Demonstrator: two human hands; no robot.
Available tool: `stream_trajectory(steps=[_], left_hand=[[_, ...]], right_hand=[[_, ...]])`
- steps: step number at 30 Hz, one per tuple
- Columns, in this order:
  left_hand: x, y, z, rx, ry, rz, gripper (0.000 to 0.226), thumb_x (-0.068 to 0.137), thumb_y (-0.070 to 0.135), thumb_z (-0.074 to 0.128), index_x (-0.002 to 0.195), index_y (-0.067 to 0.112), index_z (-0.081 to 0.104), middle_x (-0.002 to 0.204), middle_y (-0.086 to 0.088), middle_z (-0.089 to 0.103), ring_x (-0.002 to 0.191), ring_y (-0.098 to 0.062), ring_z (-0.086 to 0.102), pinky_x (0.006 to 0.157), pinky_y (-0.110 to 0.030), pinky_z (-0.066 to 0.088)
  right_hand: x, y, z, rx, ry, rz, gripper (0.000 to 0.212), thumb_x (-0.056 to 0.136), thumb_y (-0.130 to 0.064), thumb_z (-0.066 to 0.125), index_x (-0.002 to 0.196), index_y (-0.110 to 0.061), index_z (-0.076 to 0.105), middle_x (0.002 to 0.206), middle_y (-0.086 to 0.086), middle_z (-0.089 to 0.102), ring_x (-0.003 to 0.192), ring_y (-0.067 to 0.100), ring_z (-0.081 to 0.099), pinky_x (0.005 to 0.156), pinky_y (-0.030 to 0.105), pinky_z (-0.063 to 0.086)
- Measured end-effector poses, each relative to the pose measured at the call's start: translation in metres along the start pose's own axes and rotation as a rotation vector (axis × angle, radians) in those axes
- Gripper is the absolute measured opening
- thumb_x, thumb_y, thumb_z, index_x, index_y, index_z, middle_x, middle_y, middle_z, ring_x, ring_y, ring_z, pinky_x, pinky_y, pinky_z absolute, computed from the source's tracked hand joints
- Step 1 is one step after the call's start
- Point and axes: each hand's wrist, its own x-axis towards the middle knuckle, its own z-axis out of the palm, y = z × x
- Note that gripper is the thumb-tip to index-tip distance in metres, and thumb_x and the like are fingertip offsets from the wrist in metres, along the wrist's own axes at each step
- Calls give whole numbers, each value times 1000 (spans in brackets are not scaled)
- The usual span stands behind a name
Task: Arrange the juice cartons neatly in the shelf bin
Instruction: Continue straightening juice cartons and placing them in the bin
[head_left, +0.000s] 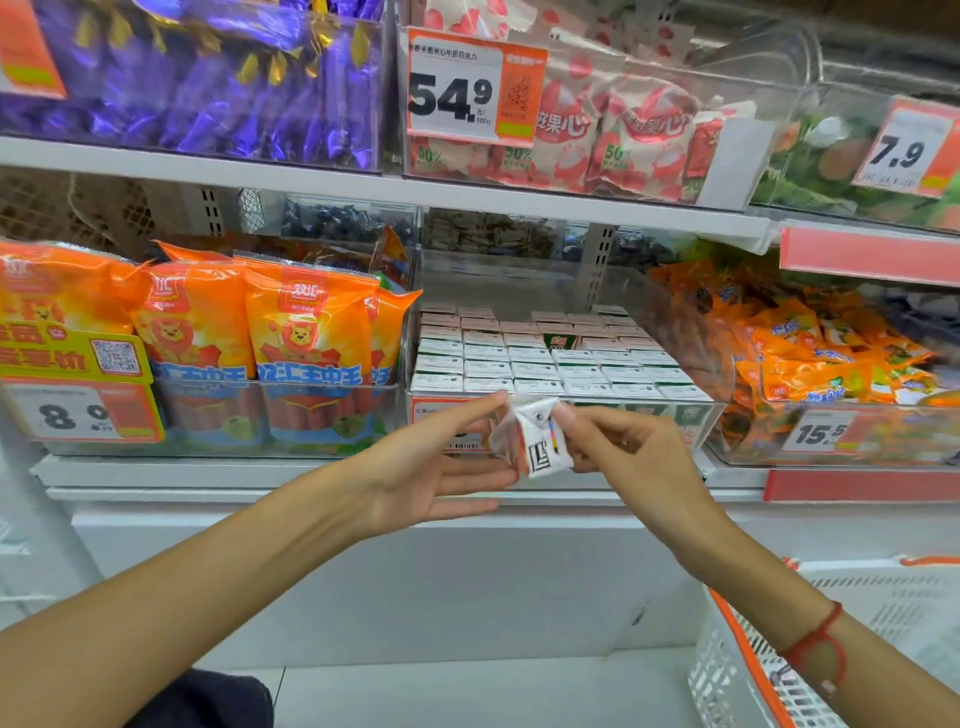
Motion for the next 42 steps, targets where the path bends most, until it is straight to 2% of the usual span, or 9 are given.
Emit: stream_trajectory(steps=[5, 10, 13, 18, 23, 27, 33, 36, 42], left_hand=[[0, -2, -1, 139, -46, -183, 86, 57, 68, 67, 121, 13, 55, 103, -10, 75, 88, -16, 74, 60, -32, 60], [-1, -3, -2, 121, -19, -193, 84, 61, 65, 67, 123, 11, 51, 101, -13, 75, 89, -20, 74, 59, -36, 61], [-4, -1, 1, 49, -16, -150, 77, 63, 58, 70, 123, 13, 52, 102, -16, 74, 90, -23, 74, 62, -35, 62], [-7, 4, 9, -135, -6, 121, 57, 74, 23, 77, 126, 20, 54, 104, -16, 74, 93, -26, 73, 68, -27, 61], [-8, -1, 18, -144, 30, 374, 50, 84, 6, 70, 123, 28, 48, 99, -11, 76, 90, -24, 74, 67, -22, 59], [-8, -1, 22, -45, 16, 481, 44, 88, 6, 67, 121, 30, 51, 107, -6, 74, 96, -21, 73, 70, -23, 58], [-2, 3, 16, 68, 118, 366, 59, 67, 36, 82, 121, 27, 57, 100, 0, 76, 91, -14, 73, 81, -29, 59], [1, 3, 15, 141, 88, 313, 47, 73, 40, 76, 115, 19, 65, 99, -1, 76, 93, -15, 73, 78, -24, 59], [6, 17, 13, 152, 170, 385, 34, 84, 35, 70, 114, 21, 64, 101, 1, 76, 94, -15, 73, 88, -31, 55]], right_hand=[[0, -1, -3, 32, 23, 239, 23, 80, -53, 66, 68, -37, 78, 77, -5, 76, 70, 9, 73, 60, 13, 54], [2, 0, -4, 30, -9, 314, 31, 81, -55, 64, 73, -30, 79, 79, -5, 77, 73, 9, 73, 60, 12, 54], [2, 0, -5, 37, -30, 313, 36, 75, -59, 61, 83, -28, 79, 84, -6, 77, 78, 5, 72, 64, 11, 53], [3, -1, -12, 69, -153, 285, 52, 70, -65, 55, 107, -34, 72, 104, -8, 74, 101, 6, 68, 90, 25, 53], [2, 0, -11, 54, -126, 199, 35, 72, -38, 76, 106, -41, 70, 109, -12, 70, 101, 0, 66, 85, 20, 55], [3, 4, -9, -4, -52, 138, 47, 74, -17, 81, 114, -36, 64, 111, -13, 69, 98, -5, 64, 77, 9, 50], [1, 6, -6, -517, 98, -206, 59, 77, -16, 80, 129, -29, 57, 119, -14, 59, 104, 1, 56, 82, 7, 45], [2, 8, -6, -697, 43, -374, 59, 80, -15, 77, 133, -25, 54, 126, -13, 56, 116, 5, 47, 91, 4, 35], [24, 23, -26, -698, -1, -323, 70, 87, -36, 69, 145, -41, 31, 141, -25, 37, 130, -8, 30, 102, 6, 25]])
